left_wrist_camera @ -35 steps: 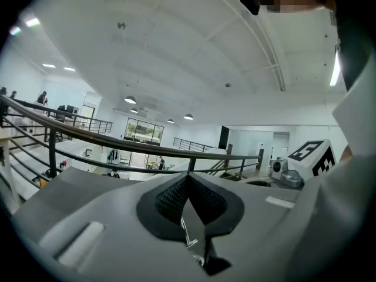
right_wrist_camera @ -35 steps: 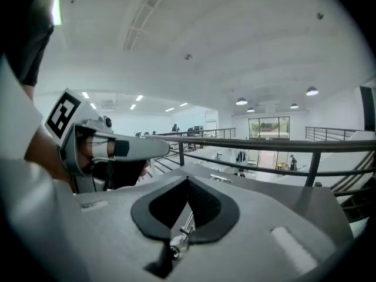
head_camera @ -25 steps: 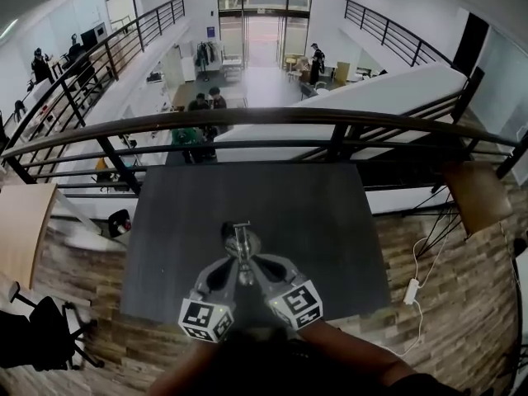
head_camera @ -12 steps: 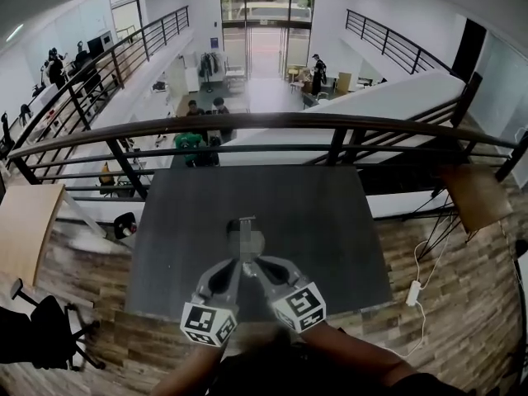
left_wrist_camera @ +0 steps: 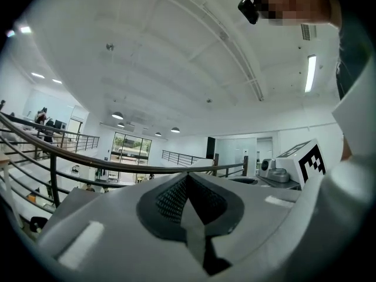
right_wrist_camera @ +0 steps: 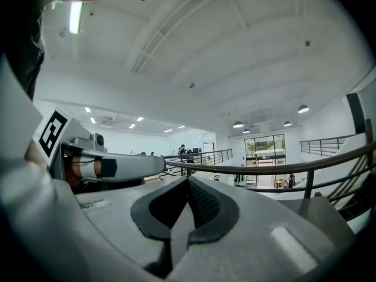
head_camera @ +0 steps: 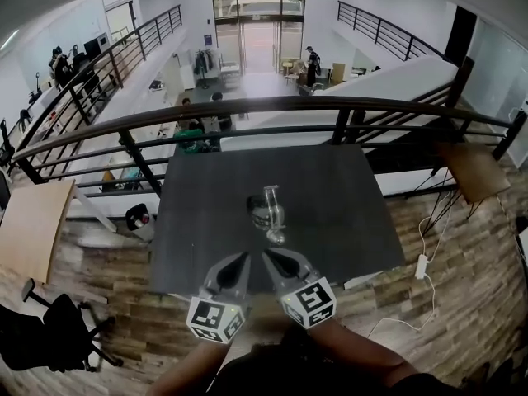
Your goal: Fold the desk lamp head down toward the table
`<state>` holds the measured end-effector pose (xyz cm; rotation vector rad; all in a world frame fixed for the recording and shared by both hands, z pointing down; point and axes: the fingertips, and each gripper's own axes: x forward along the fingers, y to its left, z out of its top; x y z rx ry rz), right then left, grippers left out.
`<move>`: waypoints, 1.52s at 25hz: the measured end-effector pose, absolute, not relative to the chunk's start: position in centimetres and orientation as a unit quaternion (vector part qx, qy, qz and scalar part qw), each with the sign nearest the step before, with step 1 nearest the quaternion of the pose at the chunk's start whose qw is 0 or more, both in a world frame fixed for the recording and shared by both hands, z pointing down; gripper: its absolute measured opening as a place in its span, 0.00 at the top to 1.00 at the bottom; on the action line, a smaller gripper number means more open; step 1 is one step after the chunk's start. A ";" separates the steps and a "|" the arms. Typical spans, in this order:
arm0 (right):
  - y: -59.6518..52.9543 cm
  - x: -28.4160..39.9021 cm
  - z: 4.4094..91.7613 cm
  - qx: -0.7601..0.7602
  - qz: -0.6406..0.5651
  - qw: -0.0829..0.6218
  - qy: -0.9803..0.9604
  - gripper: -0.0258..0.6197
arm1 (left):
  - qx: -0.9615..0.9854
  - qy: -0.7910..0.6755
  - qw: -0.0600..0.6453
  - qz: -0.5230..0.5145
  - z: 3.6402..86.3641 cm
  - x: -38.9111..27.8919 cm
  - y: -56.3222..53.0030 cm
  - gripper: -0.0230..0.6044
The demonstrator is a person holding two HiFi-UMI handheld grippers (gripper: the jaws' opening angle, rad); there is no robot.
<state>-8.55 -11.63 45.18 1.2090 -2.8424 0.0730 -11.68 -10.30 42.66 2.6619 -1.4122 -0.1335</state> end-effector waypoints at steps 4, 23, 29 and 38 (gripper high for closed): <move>-8.4 -9.7 44.7 0.399 0.019 0.026 -0.916 0.96 | 0.885 -0.457 0.073 -0.044 43.0 -12.5 -7.6 0.96; -2.3 -11.9 45.3 0.380 0.029 0.033 -0.924 0.96 | 0.876 -0.475 0.068 -0.054 42.9 -14.1 -2.8 0.96; -2.1 -11.7 44.7 0.386 0.022 0.031 -0.922 0.96 | 0.876 -0.474 0.071 -0.059 42.8 -14.3 -2.3 0.96; -1.5 -11.8 44.9 0.391 0.016 0.032 -0.920 0.96 | 0.878 -0.470 0.070 -0.062 42.9 -14.4 -1.6 0.96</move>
